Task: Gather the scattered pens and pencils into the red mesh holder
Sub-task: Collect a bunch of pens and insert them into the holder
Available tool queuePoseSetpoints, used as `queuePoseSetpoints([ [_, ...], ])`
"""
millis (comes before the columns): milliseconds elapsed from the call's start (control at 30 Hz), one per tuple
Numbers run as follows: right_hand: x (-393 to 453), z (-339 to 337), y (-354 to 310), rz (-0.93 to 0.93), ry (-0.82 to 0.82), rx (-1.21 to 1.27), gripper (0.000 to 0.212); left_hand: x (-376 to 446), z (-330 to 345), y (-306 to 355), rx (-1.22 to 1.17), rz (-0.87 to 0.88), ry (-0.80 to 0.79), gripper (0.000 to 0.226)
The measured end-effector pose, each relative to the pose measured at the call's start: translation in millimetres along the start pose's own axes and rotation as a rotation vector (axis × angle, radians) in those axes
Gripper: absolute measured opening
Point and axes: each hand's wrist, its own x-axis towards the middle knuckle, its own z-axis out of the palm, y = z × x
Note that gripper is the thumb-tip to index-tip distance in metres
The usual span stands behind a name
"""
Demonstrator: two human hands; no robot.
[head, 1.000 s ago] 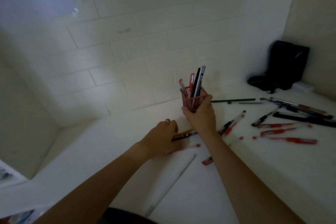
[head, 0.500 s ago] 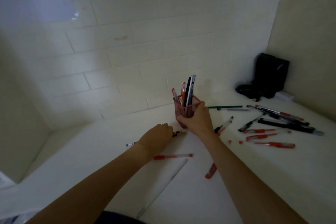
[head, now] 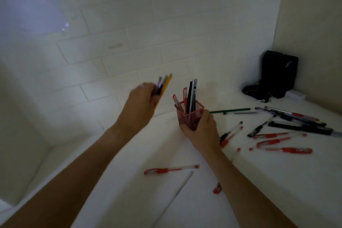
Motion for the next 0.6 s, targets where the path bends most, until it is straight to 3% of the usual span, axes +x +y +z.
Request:
queuePoseSetpoints([
  [100, -0.7, 0.8, -0.3, -0.007, 0.006, -0.012, 0.084, 41.9, -8.2, 24.8, -0.243, -0.087, 0.173, 0.013],
  [267, -1.2, 2.0, 1.8, -0.018, 0.024, -0.028, 0.086, 82.4, 39.7, 46.7, -0.574, -0.304, 0.192, 0.016],
  [467, -0.3, 2.4, 1.9, -0.006, 0.015, -0.04, 0.088, 56.3, 107.2, 44.3, -0.41, -0.372, -0.057, 0.011],
  [600, 1.2, 2.1, -0.1, -0.002, -0.003, -0.023, 0.086, 37.7, 122.6, 39.4, -0.371, -0.33, -0.022, 0.013],
])
